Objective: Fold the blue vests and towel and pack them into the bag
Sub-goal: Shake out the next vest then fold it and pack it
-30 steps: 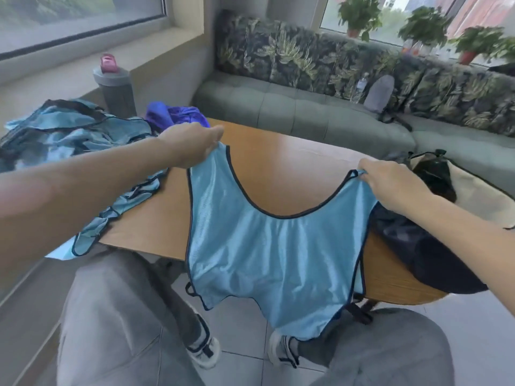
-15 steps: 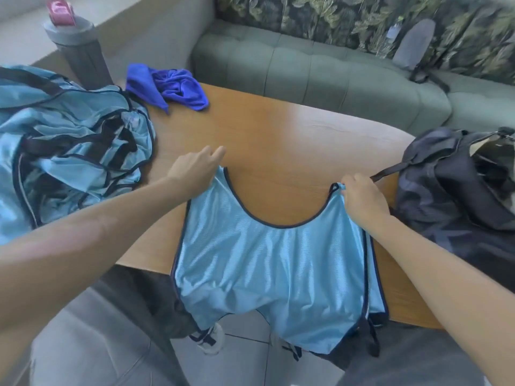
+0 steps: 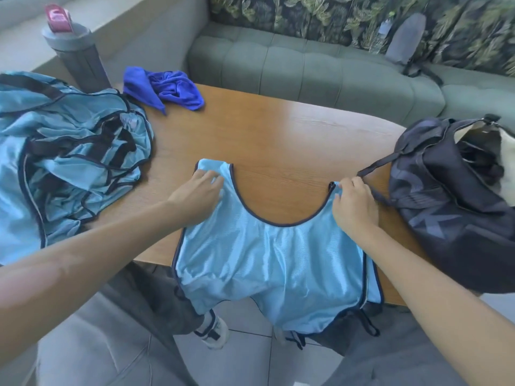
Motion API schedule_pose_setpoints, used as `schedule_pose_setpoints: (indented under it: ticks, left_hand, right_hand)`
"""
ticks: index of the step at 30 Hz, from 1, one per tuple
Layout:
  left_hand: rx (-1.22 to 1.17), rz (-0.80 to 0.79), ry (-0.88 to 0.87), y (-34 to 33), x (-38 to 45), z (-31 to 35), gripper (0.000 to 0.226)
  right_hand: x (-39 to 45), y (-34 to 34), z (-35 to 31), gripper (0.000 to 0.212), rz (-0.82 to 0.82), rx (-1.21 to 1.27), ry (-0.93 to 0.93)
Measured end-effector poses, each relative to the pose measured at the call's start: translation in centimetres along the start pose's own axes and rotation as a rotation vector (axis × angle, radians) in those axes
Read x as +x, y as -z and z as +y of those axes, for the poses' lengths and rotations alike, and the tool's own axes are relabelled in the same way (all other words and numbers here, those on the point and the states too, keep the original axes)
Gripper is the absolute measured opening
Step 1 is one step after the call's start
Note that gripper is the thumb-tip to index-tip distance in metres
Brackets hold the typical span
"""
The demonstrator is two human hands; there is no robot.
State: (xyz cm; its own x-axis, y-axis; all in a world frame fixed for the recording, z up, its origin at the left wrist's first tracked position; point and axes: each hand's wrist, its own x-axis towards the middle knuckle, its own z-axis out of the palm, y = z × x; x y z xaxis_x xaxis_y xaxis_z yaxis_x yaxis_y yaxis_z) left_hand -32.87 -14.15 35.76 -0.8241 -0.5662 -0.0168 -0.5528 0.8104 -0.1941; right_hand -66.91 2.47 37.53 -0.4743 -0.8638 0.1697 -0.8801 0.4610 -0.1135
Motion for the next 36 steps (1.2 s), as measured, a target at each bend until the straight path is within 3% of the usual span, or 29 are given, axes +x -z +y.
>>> schedule_pose_setpoints:
  ticks: [3,5,10,18,26,36]
  left_hand:
    - [-0.184,-0.196,0.177,0.3,1.0,2.0,0.061]
    - [-0.317,-0.202,0.298,0.5,2.0,3.2,0.07]
    - [-0.307,-0.071,0.304,0.8,4.6,3.4,0.078]
    - [-0.275,-0.025,0.33,0.1,11.6,-0.1,0.087]
    - [-0.274,0.006,0.382,-1.1,19.8,-5.1,0.067]
    - [-0.315,0.011,0.388,-2.2,28.1,-10.5,0.066]
  right_hand:
    - [-1.2,-0.6,-0.5,0.031,-0.11,-0.033,-0.006]
    - [-1.7,-1.1,-0.8,0.042,-0.154,-0.012,0.012]
    - [0.6,-2.7,-0.9,0.055,-0.179,0.057,0.01]
    - [8.9,-4.3,-0.7,0.056,-0.163,0.083,0.002]
    - [19.5,-6.6,-0.5,0.055,-0.11,0.097,-0.015]
    - [30.0,-8.6,-0.4,0.054,-0.108,0.112,-0.019]
